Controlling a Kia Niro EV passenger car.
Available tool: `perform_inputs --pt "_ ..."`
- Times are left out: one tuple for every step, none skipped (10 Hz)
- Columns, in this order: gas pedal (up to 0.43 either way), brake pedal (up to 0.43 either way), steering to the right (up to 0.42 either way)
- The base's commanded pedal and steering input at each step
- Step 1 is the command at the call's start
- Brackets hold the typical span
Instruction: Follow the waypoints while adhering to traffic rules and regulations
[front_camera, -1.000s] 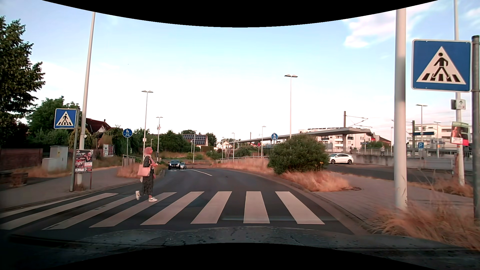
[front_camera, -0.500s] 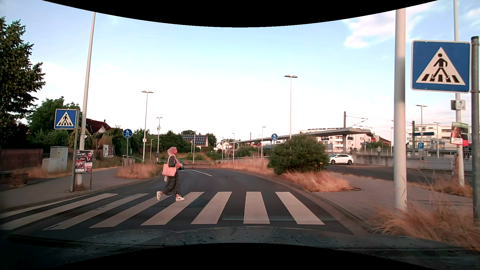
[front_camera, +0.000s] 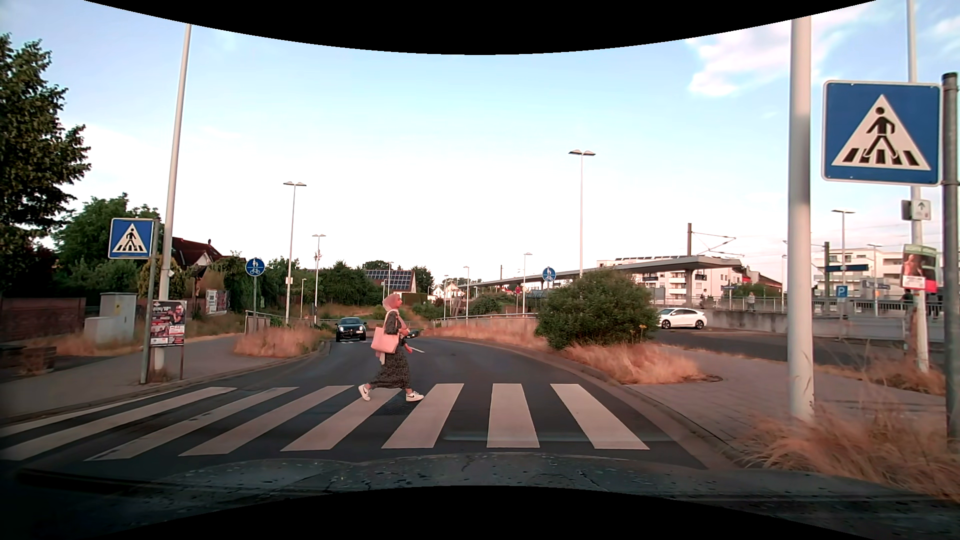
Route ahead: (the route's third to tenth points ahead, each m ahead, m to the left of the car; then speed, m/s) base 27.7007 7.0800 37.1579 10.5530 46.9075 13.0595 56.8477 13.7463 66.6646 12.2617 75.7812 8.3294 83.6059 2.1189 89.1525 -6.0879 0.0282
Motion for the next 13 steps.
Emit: perform_inputs --pt "0.000 0.122 0.005" --pt "0.000 0.122 0.005" --pt "0.000 0.122 0.005" --pt "0.000 0.122 0.005" --pt "0.000 0.122 0.005" --pt "0.000 0.122 0.005" --pt "0.000 0.122 0.005" --pt "0.000 0.122 0.005" --pt "0.000 0.116 0.005" --pt "0.000 0.116 0.005" --pt "0.000 0.098 0.005" --pt "0.000 0.079 0.005" --pt "0.000 0.049 0.005"
